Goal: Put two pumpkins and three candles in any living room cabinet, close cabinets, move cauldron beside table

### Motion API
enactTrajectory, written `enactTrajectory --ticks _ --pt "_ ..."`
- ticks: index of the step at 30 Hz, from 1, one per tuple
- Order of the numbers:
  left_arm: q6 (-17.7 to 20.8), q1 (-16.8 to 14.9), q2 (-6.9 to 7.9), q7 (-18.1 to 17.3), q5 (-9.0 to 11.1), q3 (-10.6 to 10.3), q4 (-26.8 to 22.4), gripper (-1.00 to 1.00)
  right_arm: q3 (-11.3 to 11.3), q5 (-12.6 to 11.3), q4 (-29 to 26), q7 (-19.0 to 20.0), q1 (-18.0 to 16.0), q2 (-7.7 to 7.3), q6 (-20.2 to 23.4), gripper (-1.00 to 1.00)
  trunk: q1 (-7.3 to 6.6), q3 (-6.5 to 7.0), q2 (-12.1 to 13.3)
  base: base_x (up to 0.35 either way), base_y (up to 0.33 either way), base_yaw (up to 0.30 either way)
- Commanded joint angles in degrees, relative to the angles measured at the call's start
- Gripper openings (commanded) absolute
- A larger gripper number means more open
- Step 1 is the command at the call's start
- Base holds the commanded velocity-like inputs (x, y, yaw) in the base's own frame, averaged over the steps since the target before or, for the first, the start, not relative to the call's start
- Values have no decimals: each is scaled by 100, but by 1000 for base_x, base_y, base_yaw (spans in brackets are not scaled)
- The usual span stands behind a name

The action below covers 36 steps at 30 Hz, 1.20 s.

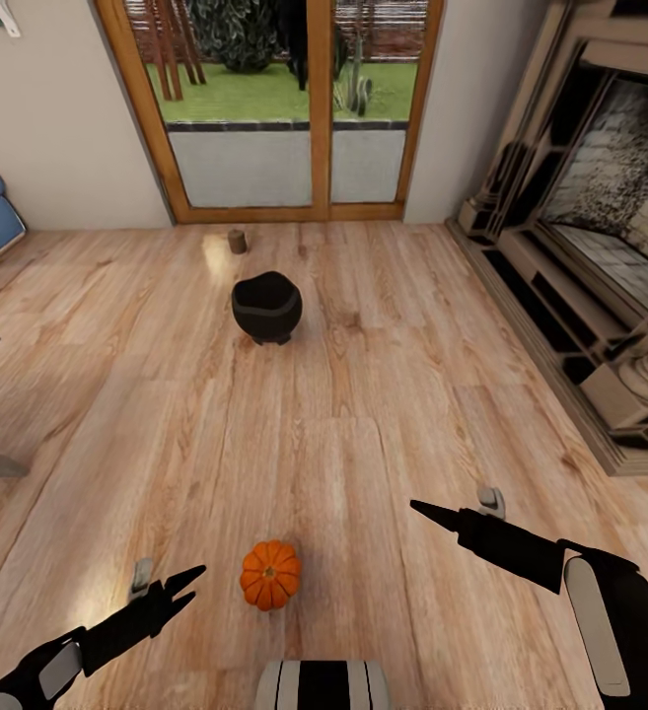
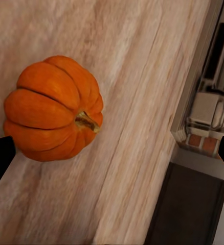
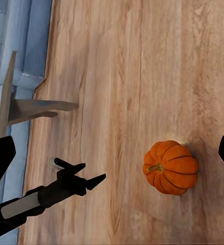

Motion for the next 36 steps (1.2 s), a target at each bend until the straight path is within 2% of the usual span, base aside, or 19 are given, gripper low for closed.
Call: enactTrajectory --ticks 1,5,8,13,30,36 --pt "58 -3 -2 -17 -25 43 -18 100 -8 21 -1 37 -3 0 22 100 1 -27 -3 0 0 0" --pt "47 -6 -3 -13 -99 14 -178 100 -13 21 -1 38 -4 0 22 100 12 -115 -8 0 0 0" --pt "43 -7 -3 -2 -349 5 -315 100 -19 21 -1 44 -3 0 22 100 19 -182 -12 0 0 0" --pt "51 -7 -3 7 -494 14 -368 100 -25 21 -1 80 -2 0 22 100 32 -292 -19 0 0 0" --pt "59 -19 -3 84 -500 33 -410 100 -32 21 -1 91 -2 0 22 100 76 -669 -42 0 0 0" --pt "64 -24 -3 85 -519 25 -648 100 -32 21 -1 91 -2 0 22 100 92 -802 -50 0 0 0"
